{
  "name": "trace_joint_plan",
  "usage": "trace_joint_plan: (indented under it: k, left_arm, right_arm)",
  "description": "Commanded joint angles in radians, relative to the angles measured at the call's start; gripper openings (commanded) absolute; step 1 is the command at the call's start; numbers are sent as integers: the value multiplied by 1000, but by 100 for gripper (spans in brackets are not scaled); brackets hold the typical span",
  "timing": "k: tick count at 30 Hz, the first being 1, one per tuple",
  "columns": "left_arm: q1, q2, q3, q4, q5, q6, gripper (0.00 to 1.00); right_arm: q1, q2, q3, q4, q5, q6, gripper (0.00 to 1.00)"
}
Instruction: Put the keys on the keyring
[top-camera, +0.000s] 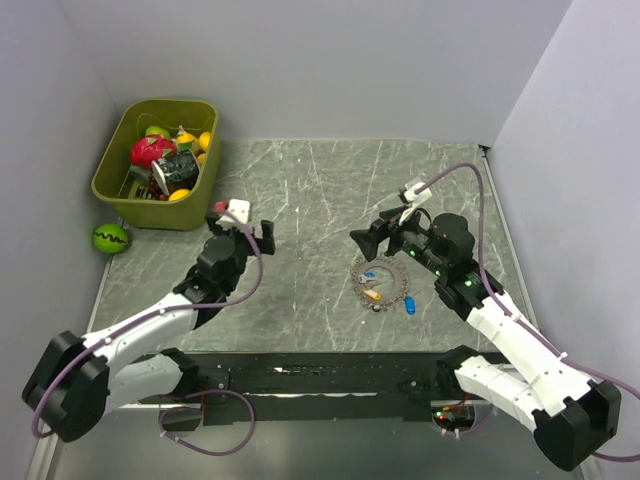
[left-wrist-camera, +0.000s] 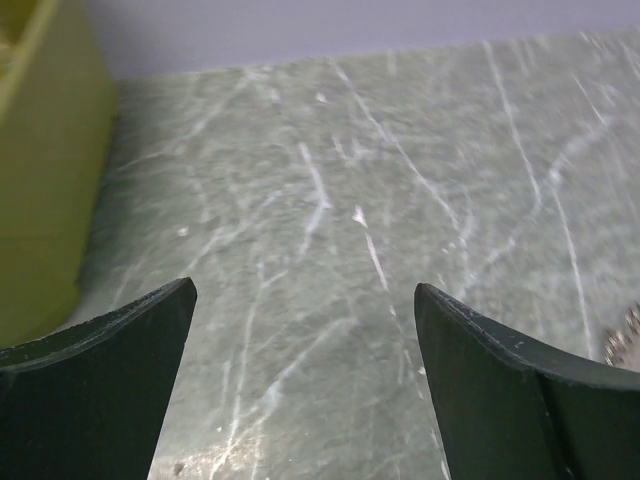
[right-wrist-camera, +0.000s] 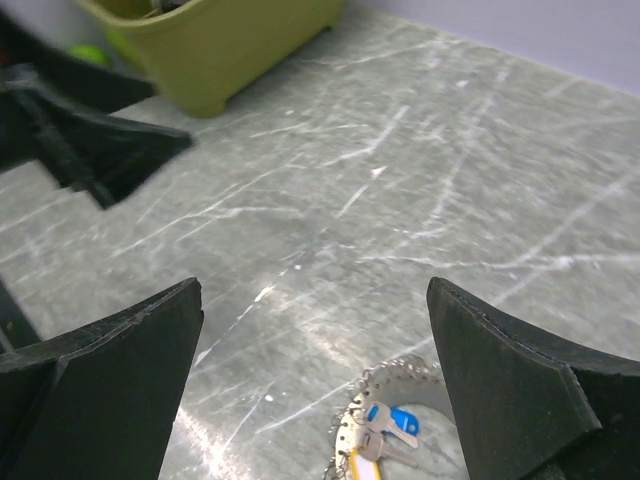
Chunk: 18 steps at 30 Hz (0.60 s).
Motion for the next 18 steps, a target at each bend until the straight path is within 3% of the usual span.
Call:
trace_joint_plan:
  k: [1,10,18]
  left_arm:
    - [15,-105,-63,112,-206,-135,96]
    - [87,-203,-66,-63,-330,-388,96]
    - [99,-153,17,-239,-362,-468,96]
  right_arm:
    - [-48,-47,-25,41,83,67,100]
    - [-202,-131,-117,5,177,197,100]
    - [-478,-209,-234,15,131,413,100]
